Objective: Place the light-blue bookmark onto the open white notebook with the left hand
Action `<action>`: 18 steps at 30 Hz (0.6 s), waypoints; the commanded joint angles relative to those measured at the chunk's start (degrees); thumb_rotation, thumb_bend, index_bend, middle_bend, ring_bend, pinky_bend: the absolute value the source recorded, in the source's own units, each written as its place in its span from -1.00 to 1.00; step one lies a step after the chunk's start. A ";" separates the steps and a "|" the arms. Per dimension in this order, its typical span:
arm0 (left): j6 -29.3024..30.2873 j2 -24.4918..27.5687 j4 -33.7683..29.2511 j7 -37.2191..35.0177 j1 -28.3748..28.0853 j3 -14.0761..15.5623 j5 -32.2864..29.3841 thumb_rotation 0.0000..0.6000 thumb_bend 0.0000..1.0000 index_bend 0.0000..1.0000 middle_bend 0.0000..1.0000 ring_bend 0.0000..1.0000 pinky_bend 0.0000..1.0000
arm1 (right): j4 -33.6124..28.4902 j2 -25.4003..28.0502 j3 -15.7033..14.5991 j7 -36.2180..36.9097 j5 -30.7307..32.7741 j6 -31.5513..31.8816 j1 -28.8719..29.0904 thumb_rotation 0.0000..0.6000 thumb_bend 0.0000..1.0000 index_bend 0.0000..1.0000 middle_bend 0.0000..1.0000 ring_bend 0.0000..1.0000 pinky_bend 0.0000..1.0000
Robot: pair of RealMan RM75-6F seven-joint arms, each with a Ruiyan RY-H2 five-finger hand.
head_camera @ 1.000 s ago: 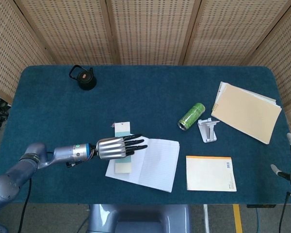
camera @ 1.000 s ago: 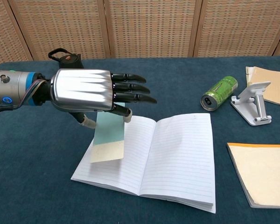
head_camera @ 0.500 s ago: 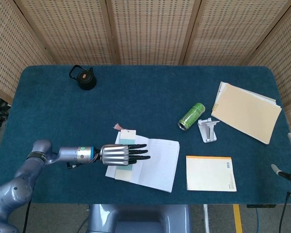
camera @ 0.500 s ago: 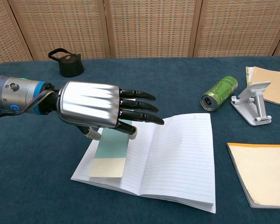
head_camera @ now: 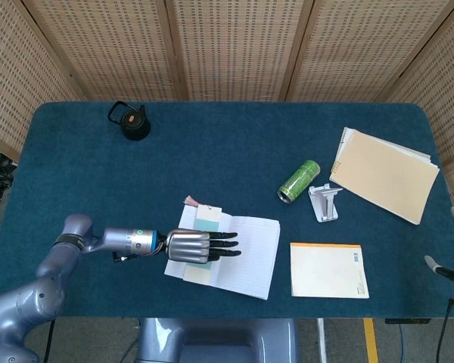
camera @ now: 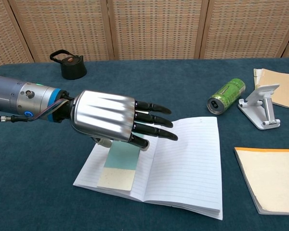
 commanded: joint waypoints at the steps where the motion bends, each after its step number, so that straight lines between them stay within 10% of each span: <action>1: -0.27 -0.42 0.77 0.12 -0.35 0.35 -0.26 1.00 -0.77 0.13 -1.00 -1.00 -1.00 | 0.06 0.02 0.03 0.07 0.02 -0.04 0.00 1.00 -0.79 -0.97 -1.00 -1.00 -1.00; 18: -0.93 -2.11 2.17 -0.83 -1.22 1.88 -1.83 1.00 -0.77 0.11 -1.00 -1.00 -1.00 | 0.41 -0.15 0.06 0.37 0.07 -0.21 0.02 1.00 -0.79 -0.97 -1.00 -1.00 -1.00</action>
